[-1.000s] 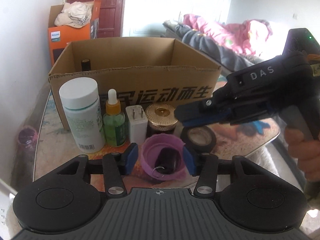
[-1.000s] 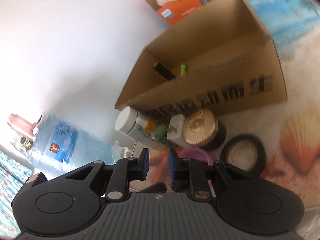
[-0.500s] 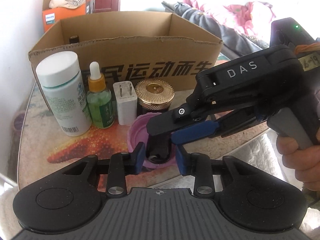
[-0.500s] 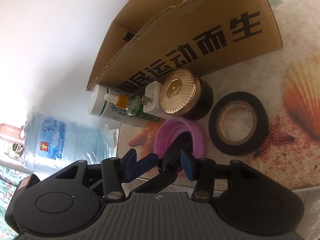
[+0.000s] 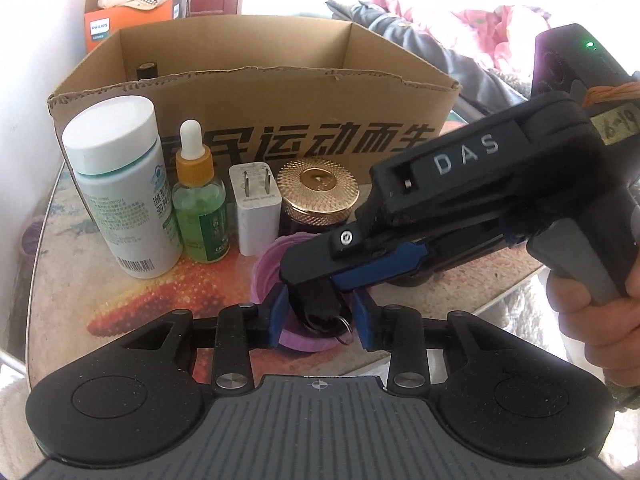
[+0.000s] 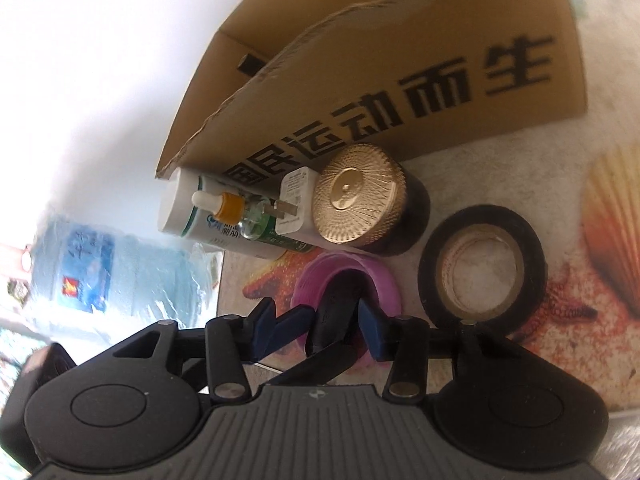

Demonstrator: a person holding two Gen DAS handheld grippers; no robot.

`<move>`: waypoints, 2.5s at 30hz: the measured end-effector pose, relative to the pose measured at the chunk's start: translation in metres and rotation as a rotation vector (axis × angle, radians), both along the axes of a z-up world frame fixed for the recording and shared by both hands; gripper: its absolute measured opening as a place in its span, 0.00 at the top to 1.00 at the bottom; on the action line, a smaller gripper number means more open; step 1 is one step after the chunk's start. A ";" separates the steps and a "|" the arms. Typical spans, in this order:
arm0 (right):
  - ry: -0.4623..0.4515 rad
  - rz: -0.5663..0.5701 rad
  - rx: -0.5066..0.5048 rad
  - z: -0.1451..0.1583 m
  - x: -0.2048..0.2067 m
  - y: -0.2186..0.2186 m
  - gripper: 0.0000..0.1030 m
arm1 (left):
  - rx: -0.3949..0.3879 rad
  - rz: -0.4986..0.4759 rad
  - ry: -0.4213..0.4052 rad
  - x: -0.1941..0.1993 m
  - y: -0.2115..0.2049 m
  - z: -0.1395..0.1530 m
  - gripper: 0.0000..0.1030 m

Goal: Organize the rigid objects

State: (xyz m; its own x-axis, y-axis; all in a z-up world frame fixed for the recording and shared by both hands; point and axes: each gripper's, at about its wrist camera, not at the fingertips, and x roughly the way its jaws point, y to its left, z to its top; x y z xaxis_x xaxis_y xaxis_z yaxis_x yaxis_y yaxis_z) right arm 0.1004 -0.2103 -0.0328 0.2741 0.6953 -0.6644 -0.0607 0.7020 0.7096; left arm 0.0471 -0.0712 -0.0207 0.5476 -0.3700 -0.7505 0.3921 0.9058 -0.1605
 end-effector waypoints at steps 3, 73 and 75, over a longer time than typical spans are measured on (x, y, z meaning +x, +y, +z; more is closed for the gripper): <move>-0.015 0.013 -0.020 0.000 -0.002 0.003 0.61 | -0.001 0.003 -0.008 0.000 0.001 -0.001 0.63; 0.164 0.099 -0.044 0.005 0.021 0.010 0.48 | 0.012 -0.023 0.076 0.010 -0.006 -0.005 0.64; 0.152 0.101 -0.047 0.006 0.019 0.013 0.44 | 0.016 -0.021 0.069 0.011 -0.008 -0.005 0.63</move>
